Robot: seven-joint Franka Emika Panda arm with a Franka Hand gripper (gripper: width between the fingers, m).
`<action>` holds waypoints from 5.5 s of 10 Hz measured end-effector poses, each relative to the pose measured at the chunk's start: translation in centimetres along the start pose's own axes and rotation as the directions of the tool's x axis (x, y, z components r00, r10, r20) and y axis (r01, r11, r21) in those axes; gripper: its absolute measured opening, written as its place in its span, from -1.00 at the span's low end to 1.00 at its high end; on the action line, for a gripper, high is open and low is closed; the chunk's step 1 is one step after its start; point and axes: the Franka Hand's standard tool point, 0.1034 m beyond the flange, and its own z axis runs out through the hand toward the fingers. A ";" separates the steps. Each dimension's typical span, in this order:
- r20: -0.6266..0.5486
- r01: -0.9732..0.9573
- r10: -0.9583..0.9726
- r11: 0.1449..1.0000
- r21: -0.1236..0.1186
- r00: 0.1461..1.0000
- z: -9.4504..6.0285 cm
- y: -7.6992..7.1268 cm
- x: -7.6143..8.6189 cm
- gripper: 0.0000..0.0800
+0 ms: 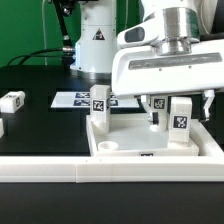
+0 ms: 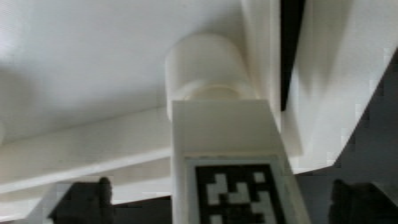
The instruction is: Assemble square table
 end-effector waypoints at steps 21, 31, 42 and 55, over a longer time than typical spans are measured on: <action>0.481 -0.088 0.041 0.993 0.076 0.876 -1.4 0.2 0.9 0.62; 0.508 -0.118 0.123 0.992 -0.043 0.853 -1.4 0.5 0.7 0.62; 0.537 -0.072 0.113 0.993 -0.096 0.836 -1.2 -0.5 0.4 0.62; 0.413 -0.510 0.578 0.816 -0.272 0.704 -1.1 -0.5 0.4 -0.27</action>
Offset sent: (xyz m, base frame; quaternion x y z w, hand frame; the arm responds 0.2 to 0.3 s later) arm -0.0127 0.0007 0.0154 -0.0084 -0.0257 -0.0056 0.9996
